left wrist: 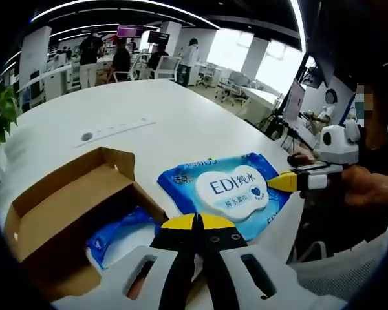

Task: Operate the shoe box by opening the lid, removing the specified soft item, and placing it in the target area until the item is outside and the box remains undamaged.

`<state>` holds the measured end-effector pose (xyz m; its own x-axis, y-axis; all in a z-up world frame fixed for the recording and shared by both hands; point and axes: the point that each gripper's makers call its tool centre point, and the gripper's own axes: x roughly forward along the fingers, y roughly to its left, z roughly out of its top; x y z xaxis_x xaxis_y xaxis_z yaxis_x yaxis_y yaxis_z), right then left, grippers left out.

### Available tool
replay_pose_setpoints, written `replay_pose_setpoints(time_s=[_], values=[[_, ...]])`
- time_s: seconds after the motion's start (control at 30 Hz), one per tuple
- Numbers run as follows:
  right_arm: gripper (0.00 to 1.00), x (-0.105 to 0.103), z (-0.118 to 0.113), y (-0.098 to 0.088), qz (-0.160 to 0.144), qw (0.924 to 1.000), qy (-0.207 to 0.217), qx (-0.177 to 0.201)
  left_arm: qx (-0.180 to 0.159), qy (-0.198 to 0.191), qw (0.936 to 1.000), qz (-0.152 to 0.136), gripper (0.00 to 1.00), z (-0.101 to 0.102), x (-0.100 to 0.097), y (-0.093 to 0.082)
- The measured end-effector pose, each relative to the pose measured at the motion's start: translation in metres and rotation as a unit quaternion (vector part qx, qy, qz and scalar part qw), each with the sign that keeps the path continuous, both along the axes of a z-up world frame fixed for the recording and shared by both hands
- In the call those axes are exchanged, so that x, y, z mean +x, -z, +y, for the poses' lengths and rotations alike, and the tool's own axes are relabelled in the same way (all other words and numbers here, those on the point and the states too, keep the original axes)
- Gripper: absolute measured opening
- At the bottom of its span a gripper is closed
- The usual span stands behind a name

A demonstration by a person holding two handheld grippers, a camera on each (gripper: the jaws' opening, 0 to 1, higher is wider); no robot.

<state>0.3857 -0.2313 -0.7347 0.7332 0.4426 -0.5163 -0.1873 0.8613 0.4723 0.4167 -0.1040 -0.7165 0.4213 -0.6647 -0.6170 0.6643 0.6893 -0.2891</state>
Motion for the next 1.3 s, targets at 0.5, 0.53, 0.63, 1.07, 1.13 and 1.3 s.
replay_pose_setpoints(time_s=[0.5,0.53,0.63,1.07,1.13,1.3], values=[[0.0,0.011,-0.03,0.008,0.007,1.0,0.006,-0.002,-0.006,0.0,1.0,0.007,0.0,-0.027,0.006,0.008],[0.0,0.012,-0.031,0.008,0.008,1.0,0.005,-0.003,-0.006,0.0,1.0,0.007,0.0,-0.029,0.007,0.01],[0.0,0.016,-0.035,0.009,0.01,0.9999,0.001,-0.005,-0.009,-0.005,0.9999,0.012,0.0,-0.032,0.009,0.014],[0.0,0.039,-0.048,0.023,0.024,0.9995,-0.015,-0.016,-0.008,-0.013,0.9996,0.025,0.0,-0.049,0.023,0.032],[0.0,0.043,-0.049,0.026,0.027,0.9993,-0.019,-0.018,-0.005,-0.014,0.9996,0.025,0.0,-0.051,0.025,0.034],[0.0,0.052,-0.052,0.033,0.033,0.9989,-0.028,-0.018,0.004,-0.022,0.9994,0.025,0.0,-0.053,0.032,0.041]])
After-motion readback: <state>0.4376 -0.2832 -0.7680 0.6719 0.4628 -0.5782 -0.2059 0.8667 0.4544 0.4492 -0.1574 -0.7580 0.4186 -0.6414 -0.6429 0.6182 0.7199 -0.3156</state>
